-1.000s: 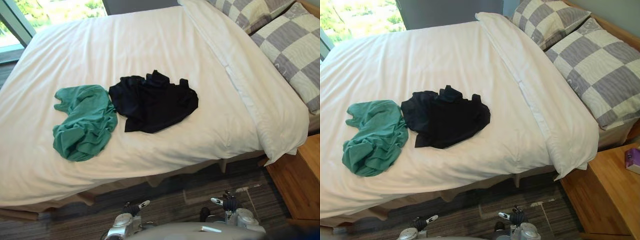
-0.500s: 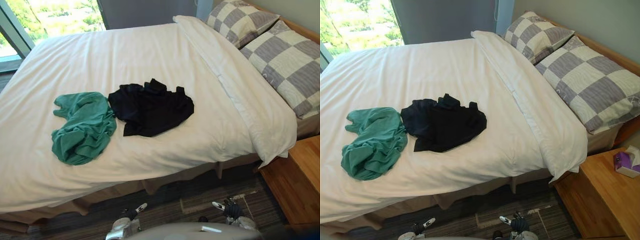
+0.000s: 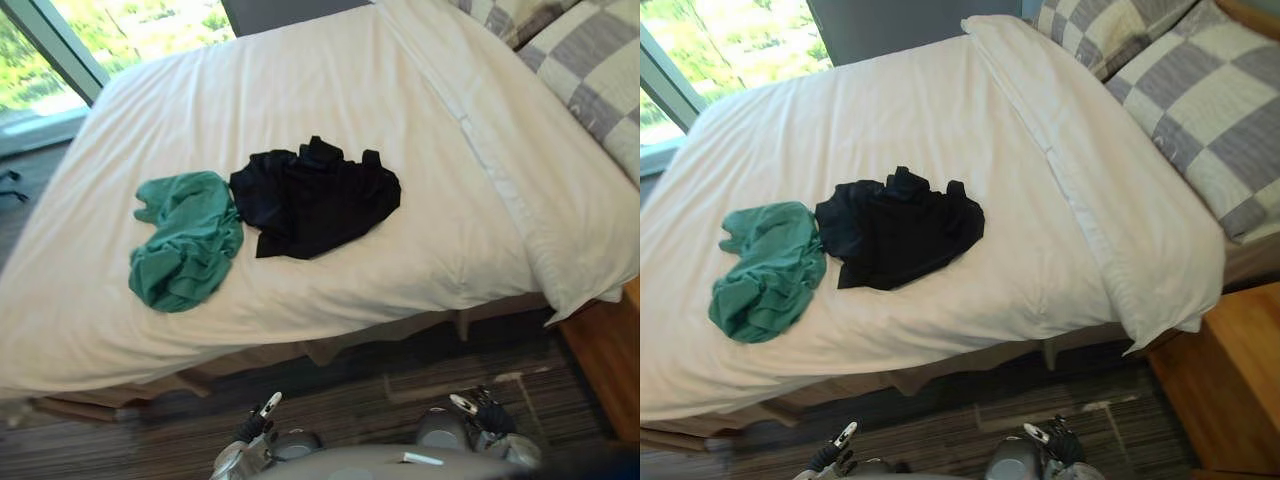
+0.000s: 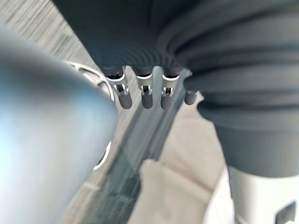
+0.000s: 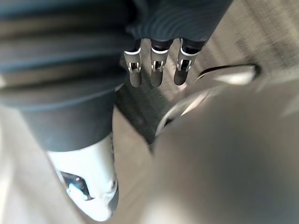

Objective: Tidy the bed and pick cloth on bed and put in laundry

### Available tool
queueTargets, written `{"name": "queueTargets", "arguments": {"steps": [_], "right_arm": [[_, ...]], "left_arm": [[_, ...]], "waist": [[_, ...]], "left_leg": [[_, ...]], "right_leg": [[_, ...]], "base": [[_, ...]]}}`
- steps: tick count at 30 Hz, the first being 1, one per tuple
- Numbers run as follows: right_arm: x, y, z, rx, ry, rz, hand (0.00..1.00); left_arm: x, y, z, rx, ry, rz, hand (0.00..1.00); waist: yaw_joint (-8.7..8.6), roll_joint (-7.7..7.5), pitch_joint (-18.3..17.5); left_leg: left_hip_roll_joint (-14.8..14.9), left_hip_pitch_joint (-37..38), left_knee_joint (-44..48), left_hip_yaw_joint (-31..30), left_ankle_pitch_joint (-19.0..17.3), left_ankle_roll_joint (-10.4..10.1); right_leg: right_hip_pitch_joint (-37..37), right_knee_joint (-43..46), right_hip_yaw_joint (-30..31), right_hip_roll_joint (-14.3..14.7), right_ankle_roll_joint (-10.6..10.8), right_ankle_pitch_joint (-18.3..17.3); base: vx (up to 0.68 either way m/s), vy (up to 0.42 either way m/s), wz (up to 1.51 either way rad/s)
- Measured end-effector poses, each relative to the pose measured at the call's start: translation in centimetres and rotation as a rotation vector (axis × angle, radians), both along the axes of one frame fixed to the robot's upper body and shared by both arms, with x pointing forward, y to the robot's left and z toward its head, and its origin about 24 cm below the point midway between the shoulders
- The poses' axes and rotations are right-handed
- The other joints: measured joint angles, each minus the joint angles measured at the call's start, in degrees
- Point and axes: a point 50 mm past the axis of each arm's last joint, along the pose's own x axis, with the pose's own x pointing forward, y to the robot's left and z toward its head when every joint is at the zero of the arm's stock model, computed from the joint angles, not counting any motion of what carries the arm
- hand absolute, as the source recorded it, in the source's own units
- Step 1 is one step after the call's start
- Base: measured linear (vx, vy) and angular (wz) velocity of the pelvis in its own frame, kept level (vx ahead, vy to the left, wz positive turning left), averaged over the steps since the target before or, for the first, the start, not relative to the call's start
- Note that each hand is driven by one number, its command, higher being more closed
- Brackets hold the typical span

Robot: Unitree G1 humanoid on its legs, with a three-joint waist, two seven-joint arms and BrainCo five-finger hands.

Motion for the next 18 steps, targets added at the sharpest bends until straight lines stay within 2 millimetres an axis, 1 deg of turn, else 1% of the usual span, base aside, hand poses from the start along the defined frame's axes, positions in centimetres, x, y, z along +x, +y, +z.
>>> {"name": "queueTargets", "arguments": {"steps": [1,2,3,4,5,6,7,8,9,10,11,12,13,14,15,16,17,18], "right_arm": [[0.0,-0.1,-0.1,-0.006,0.006,0.010,0.00],[0.3,0.1,0.0,-0.020,0.004,0.043,0.00],[0.4,0.2,0.0,-0.024,-0.001,0.056,0.00],[0.4,0.8,-0.2,-0.014,-0.003,0.056,0.00],[0.3,1.2,-0.3,-0.009,0.003,0.051,0.00],[0.2,1.3,-0.4,-0.022,0.013,0.034,0.00],[-0.1,1.6,-0.6,-0.019,0.026,0.033,0.00],[0.0,2.0,-0.6,-0.010,0.026,0.042,0.00],[0.4,2.6,-0.6,0.002,0.000,0.089,0.00],[1.2,3.2,-0.3,0.011,-0.036,0.135,0.00],[1.2,3.3,-0.3,0.015,-0.045,0.149,0.00],[1.4,3.6,-0.2,0.024,-0.063,0.172,0.00],[1.6,3.7,-0.1,0.030,-0.072,0.182,0.00],[1.7,3.8,-0.1,0.033,-0.085,0.192,0.00],[1.8,4.2,0.0,0.038,-0.100,0.213,0.00],[2.0,4.5,0.1,0.050,-0.120,0.224,0.00],[2.2,4.9,0.1,0.060,-0.131,0.233,0.00],[2.3,5.3,0.2,0.078,-0.146,0.235,0.00]], "left_arm": [[0.0,-0.2,0.0,-0.004,-0.013,-0.001,0.00],[-0.1,-0.4,0.0,-0.007,-0.012,-0.007,0.00],[0.0,-0.4,0.0,-0.009,-0.013,-0.011,0.00],[0.1,-0.4,0.0,-0.014,-0.016,-0.025,0.00],[0.3,-0.1,0.0,-0.008,-0.018,-0.028,0.00],[0.5,-0.3,0.0,-0.022,-0.018,-0.051,0.00],[0.4,-0.5,0.0,-0.018,-0.016,-0.082,0.00],[0.4,-0.3,0.0,-0.014,-0.014,-0.092,0.00],[0.3,0.6,0.1,0.010,-0.006,-0.122,0.00],[0.2,1.0,0.1,0.018,0.009,-0.137,0.00],[0.3,1.0,0.1,0.015,0.014,-0.142,0.00],[0.7,1.0,0.1,0.013,0.016,-0.151,0.00],[0.8,0.9,0.1,0.016,0.023,-0.164,0.00],[1.0,0.7,0.1,0.024,0.029,-0.187,0.00],[1.2,0.5,0.1,0.026,0.030,-0.198,0.00],[1.2,0.4,0.1,0.023,0.032,-0.201,0.00],[1.2,0.4,0.1,0.025,0.033,-0.200,0.00],[1.3,0.3,0.1,0.033,0.038,-0.206,0.00]], "waist": [[0.04,0.41,0.0],[-0.07,0.50,0.0],[-0.14,0.51,0.0],[0.59,-0.40,0.1],[1.03,-1.12,-0.2],[1.18,-1.76,-0.8],[1.54,-1.42,-1.4],[1.62,-1.79,-1.6],[1.49,-3.07,-1.7],[1.54,-3.50,-1.7],[1.41,-3.56,-1.7],[1.21,-4.07,-2.1],[1.32,-3.96,-2.2],[1.31,-3.87,-2.3],[1.37,-4.02,-2.4],[1.36,-4.18,-2.5],[1.29,-4.25,-2.5],[1.20,-4.34,-2.6]], "left_leg": [[0.2,0.5,-2.2,-1.4,1.1,-2.9],[-0.5,1.7,-4.4,-2.2,1.6,-5.1],[-1.2,2.2,-5.2,-2.5,1.7,-5.1],[-3.0,3.2,-5.7,-3.6,2.1,-3.7],[-4.2,3.5,-5.6,-3.2,2.4,-3.0],[-5.2,3.8,-7.1,-3.0,1.9,-2.0],[-6.0,4.3,-9.5,-2.2,2.6,-0.9],[-6.3,4.3,-10.6,-2.0,3.1,-0.3],[-6.7,4.1,-12.0,-2.0,3.7,0.6],[-6.7,4.0,-12.1,-1.9,3.8,0.7],[-6.9,4.0,-12.1,-2.0,3.9,0.9],[-7.5,4.5,-12.5,-2.4,4.1,1.2],[-8.0,5.4,-13.3,-2.7,4.3,1.5],[-8.1,5.9,-13.9,-3.3,4.3,1.5],[-8.1,5.9,-14.0,-3.7,4.5,1.8],[-8.1,5.8,-14.0,-4.0,4.8,2.3],[-8.1,5.7,-14.0,-4.4,5.1,2.6],[-8.2,5.4,-14.2,-5.0,5.6,3.4]], "right_leg": [[0.4,-0.1,0.9,0.2,0.3,0.6],[1.0,-0.6,1.5,0.2,1.1,1.1],[1.6,-1.0,1.6,0.2,1.6,1.4],[2.3,-1.5,1.8,-0.8,2.0,2.0],[2.9,-1.6,1.8,-1.8,1.9,3.0],[2.9,-3.5,0.4,-2.1,0.5,6.7],[3.1,-6.6,-0.9,-1.5,1.1,9.6],[3.0,-7.6,-1.5,-0.5,1.7,9.7],[3.3,-9.7,-2.5,3.2,2.8,8.5],[5.2,-13.9,-3.7,6.6,1.8,7.5],[6.7,-16.3,-3.5,7.6,0.7,8.2],[9.3,-19.7,-3.1,7.9,0.6,10.1],[10.3,-20.4,-3.0,7.9,0.2,10.3],[11.0,-20.4,-2.5,7.9,0.1,10.2],[11.0,-19.9,-1.1,8.0,-0.4,9.9],[11.0,-19.4,0.4,8.1,-1.2,9.5],[11.0,-19.2,0.9,8.1,-1.5,9.3],[11.2,-19.2,0.9,8.2,-1.8,9.1]], "base": [[0.15,0.215,-0.51],[0.16,0.260,-0.48],[0.15,0.329,-0.38],[0.11,0.283,-0.21],[0.12,0.308,-0.07],[0.13,0.319,0.03],[0.14,0.314,0.04],[0.19,0.342,-0.05],[0.16,0.229,-0.07],[0.13,0.164,-0.02],[0.08,0.085,0.17],[0.09,0.090,0.31],[0.12,0.109,0.35],[0.11,0.079,0.28],[0.08,0.025,0.29],[0.05,0.001,0.28],[0.02,-0.028,0.31],[0.00,-0.045,0.27]]}}
